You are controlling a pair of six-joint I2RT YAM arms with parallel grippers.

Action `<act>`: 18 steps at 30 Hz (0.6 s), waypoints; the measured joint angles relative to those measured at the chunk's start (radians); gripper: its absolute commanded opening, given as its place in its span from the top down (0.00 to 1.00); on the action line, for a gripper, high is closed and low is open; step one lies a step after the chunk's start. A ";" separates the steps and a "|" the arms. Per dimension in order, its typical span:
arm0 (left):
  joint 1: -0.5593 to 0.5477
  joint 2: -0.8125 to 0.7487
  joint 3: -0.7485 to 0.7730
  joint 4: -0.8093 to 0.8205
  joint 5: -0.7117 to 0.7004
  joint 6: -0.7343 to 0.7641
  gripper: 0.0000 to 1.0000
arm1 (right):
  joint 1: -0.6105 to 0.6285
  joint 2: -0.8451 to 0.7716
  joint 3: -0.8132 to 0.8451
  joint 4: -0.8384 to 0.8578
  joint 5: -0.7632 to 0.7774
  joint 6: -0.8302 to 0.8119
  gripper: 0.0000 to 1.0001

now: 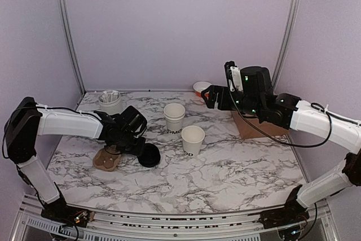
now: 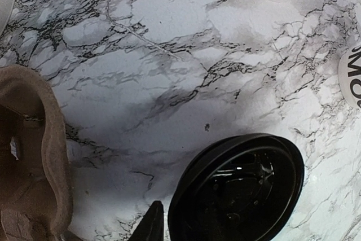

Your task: Pack the takeout coffee

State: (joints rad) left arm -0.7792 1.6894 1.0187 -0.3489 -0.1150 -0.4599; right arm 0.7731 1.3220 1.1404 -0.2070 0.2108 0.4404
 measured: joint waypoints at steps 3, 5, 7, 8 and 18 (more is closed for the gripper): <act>-0.003 0.001 0.000 0.000 -0.001 0.000 0.76 | 0.000 0.000 -0.001 0.005 0.000 0.000 0.00; -0.004 0.001 0.000 0.000 -0.003 -0.002 0.79 | 0.000 0.000 -0.001 0.006 0.000 0.000 0.00; -0.004 0.001 0.000 0.000 -0.006 -0.001 0.83 | 0.000 0.000 -0.001 0.006 0.000 0.000 0.00; -0.004 0.001 0.000 0.000 -0.007 -0.001 0.86 | 0.000 0.000 -0.001 0.006 0.000 0.000 0.00; -0.004 0.000 0.019 -0.001 -0.019 0.004 0.99 | 0.000 0.000 -0.001 0.008 0.000 -0.005 0.00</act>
State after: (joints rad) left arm -0.7830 1.6897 1.0378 -0.3496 -0.1341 -0.4557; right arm 0.7731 1.3216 1.1397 -0.1986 0.2104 0.4358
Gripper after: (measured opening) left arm 0.058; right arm 0.997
